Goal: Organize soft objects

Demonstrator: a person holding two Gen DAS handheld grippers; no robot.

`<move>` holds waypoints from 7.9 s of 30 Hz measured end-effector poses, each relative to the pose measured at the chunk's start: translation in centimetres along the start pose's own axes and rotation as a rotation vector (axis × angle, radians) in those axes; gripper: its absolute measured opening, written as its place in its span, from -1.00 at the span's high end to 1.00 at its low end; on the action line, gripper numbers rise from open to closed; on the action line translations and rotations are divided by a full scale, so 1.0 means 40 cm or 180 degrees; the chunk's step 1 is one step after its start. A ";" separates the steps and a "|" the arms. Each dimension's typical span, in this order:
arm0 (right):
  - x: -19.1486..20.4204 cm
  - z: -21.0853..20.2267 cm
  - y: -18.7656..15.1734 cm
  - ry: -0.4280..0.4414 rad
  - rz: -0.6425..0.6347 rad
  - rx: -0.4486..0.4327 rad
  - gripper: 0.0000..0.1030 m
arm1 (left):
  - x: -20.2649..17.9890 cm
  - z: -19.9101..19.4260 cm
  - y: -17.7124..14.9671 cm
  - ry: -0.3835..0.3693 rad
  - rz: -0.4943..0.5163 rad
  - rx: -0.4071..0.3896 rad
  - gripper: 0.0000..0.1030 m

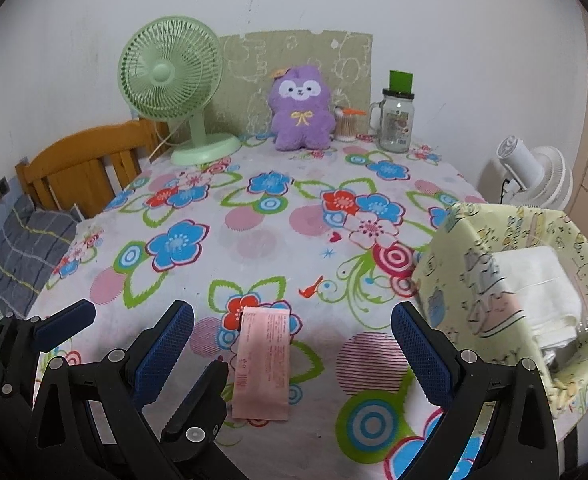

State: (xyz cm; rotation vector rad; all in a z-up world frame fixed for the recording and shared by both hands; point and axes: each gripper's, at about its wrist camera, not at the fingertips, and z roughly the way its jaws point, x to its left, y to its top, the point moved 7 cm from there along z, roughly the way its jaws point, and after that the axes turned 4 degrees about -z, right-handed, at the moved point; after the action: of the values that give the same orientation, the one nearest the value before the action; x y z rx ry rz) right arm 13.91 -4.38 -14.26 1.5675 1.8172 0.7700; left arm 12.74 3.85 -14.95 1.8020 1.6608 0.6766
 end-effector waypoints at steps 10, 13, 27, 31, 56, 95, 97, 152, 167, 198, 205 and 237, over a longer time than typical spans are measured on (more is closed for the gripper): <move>0.029 0.070 -0.025 0.0020 -0.0036 0.0238 -0.95 | 0.050 0.063 -0.025 0.0103 -0.0050 0.0245 -0.99; 0.040 0.091 -0.033 0.0032 -0.0036 0.0326 -0.95 | 0.062 0.077 -0.031 0.0152 -0.0040 0.0301 -0.99; 0.034 0.166 -0.070 -0.0013 0.0091 0.0736 -0.82 | 0.044 0.122 -0.051 0.0008 0.0127 0.0491 -0.99; 0.033 0.185 -0.081 0.0018 0.0074 0.0843 -0.65 | 0.040 0.133 -0.052 -0.0020 0.0127 0.0541 -0.99; 0.007 0.138 -0.057 0.0092 -0.0061 0.0769 0.17 | 0.007 0.112 -0.035 -0.0120 -0.0041 0.0534 -0.99; -0.083 -0.114 0.069 0.0057 -0.0185 0.0010 0.17 | -0.115 -0.116 0.087 -0.0081 0.0041 -0.0220 -0.99; -0.095 -0.124 0.072 0.0050 -0.0168 -0.0015 0.17 | -0.131 -0.124 0.092 -0.0085 0.0061 -0.0243 -0.99; -0.530 -0.156 0.061 -0.0306 0.0264 -0.0113 0.16 | -0.541 -0.062 0.165 -0.0335 0.0406 -0.0248 -0.99; -0.600 -0.088 0.030 -0.0316 0.0419 0.0068 0.12 | -0.600 -0.004 0.159 -0.0365 0.0540 -0.0091 -0.99; -0.499 -0.192 0.046 -0.0449 0.0388 -0.0201 -0.78 | -0.494 -0.116 0.147 -0.0438 0.0419 -0.0282 -0.99; -0.445 -0.229 0.056 -0.0474 0.0413 -0.0316 -0.86 | -0.422 -0.152 0.147 -0.0411 0.0276 -0.0375 -0.99; -0.248 -0.352 0.068 -0.0371 0.0257 -0.0656 -0.87 | -0.091 -0.302 0.102 -0.0017 -0.0339 -0.0671 -0.99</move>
State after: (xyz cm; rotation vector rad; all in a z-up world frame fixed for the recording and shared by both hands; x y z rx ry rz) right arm 5.97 -14.39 -2.37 1.5250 1.5480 0.8556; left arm 6.63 1.02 -3.54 1.5553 1.6047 0.7680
